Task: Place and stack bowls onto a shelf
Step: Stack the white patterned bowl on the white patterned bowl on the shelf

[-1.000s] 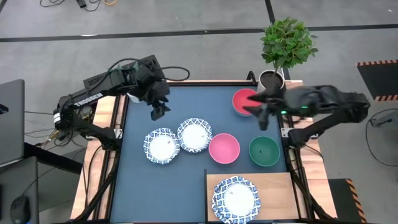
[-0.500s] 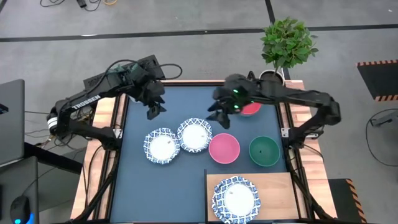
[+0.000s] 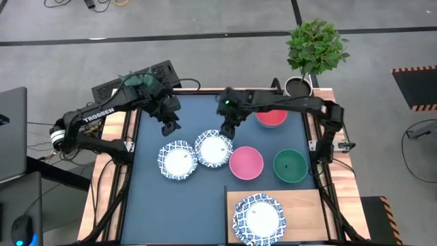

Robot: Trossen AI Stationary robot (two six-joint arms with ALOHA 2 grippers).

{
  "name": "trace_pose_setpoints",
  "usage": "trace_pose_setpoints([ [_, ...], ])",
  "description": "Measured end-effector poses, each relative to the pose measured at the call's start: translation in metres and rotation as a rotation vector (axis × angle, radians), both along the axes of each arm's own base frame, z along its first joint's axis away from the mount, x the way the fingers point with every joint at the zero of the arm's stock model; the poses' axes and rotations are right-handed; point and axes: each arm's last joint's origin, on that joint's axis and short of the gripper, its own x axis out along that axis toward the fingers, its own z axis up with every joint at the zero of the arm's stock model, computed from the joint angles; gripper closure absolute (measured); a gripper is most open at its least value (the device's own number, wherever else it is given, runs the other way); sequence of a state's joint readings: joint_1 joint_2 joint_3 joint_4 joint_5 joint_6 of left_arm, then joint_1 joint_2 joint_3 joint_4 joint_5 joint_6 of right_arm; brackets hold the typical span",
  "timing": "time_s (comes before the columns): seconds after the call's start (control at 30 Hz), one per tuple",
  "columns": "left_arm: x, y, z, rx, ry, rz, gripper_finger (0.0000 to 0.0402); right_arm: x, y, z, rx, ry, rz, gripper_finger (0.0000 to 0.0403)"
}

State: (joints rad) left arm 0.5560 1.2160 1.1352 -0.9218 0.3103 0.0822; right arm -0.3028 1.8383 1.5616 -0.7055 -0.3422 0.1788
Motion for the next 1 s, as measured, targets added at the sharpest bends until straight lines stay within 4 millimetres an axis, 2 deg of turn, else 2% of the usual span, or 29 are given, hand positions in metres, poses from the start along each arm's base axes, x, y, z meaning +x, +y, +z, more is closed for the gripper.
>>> trace_pose_setpoints([
  [0.17,0.0,0.0,-0.003,-0.012,0.007,0.012,0.0198,0.012,-0.002,-0.033,0.036,0.107,-0.042,0.0154],
  [0.3,0.002,0.001,-0.002,-0.007,-0.015,0.023,0.0198,0.015,-0.004,-0.051,0.028,0.182,-0.086,0.0154],
  [0.53,0.004,0.002,0.0,0.003,-0.042,0.03,0.0198,0.014,-0.007,-0.054,-0.058,0.234,-0.196,0.0154],
  [0.73,0.004,0.003,0.0,0.005,-0.044,0.031,0.0198,0.015,-0.004,-0.055,-0.058,0.241,-0.223,0.0154],
  [1.0,0.004,0.003,0.0,0.006,-0.044,0.031,0.0198,0.023,0.004,-0.083,-0.08,0.331,-0.209,0.0154],
])
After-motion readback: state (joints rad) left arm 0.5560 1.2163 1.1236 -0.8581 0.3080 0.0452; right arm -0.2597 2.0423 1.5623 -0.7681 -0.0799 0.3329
